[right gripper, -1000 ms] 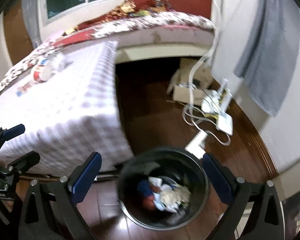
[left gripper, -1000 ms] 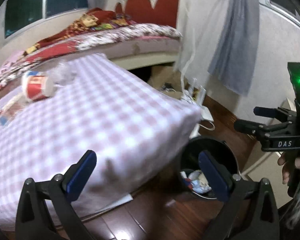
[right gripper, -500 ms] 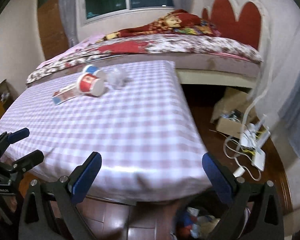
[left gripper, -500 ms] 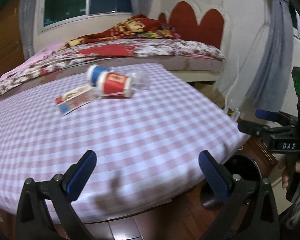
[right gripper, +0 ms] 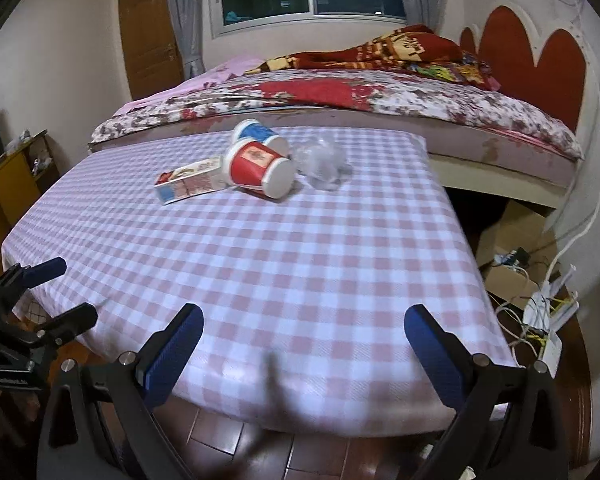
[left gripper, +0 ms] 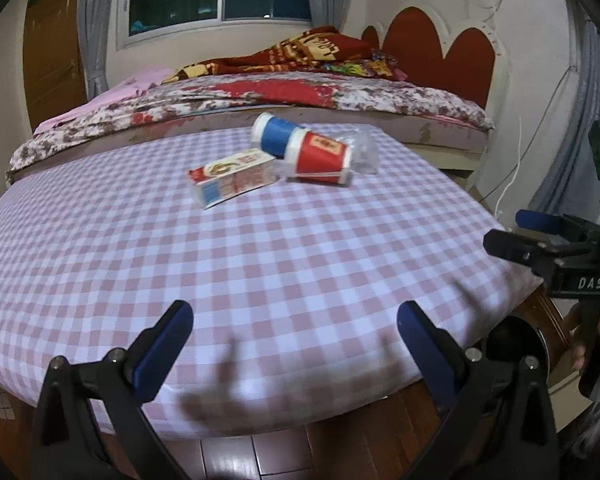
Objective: Collect trash
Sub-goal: 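Move both tools back over the bed toward the carton and cups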
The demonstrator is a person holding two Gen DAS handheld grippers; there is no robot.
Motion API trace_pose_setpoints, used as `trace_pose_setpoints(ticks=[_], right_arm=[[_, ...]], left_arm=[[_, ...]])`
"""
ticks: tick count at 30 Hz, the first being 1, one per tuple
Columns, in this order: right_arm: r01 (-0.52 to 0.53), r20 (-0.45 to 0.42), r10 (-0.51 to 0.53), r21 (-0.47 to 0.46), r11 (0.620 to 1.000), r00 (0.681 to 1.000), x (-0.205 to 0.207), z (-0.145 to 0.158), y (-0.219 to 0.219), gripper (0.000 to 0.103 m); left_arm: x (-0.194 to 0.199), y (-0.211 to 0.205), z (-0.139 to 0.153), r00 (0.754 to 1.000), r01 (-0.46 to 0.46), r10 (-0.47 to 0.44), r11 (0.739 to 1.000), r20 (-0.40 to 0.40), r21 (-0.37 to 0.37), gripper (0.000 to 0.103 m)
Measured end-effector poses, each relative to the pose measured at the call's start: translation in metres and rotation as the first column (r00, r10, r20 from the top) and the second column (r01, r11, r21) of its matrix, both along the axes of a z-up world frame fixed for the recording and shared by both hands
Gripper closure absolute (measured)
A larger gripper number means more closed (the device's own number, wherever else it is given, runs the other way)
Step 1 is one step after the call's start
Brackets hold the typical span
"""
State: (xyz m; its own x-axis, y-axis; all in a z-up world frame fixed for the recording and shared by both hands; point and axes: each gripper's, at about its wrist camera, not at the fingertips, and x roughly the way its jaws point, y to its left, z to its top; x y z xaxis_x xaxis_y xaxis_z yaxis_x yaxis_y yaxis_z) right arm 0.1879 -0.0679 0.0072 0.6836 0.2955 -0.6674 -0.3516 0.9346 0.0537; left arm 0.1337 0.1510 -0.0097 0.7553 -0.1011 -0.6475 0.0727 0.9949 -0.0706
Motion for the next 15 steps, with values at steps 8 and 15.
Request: trace_pose_setpoints(ticks=[8, 15], right_arm=[[-0.024, -0.009, 0.024, -0.002, 1.000, 1.000, 0.024, 0.001, 0.022, 0.001], [-0.018, -0.050, 0.020, 0.036, 0.999, 0.999, 0.049, -0.005, 0.024, 0.001]], left_arm=[[0.015, 0.032, -0.008, 0.998, -0.059, 0.059, 0.998, -0.030, -0.004, 0.001], [0.042, 0.047, -0.004, 0.997, -0.066, 0.066, 0.998, -0.027, 0.008, 0.005]])
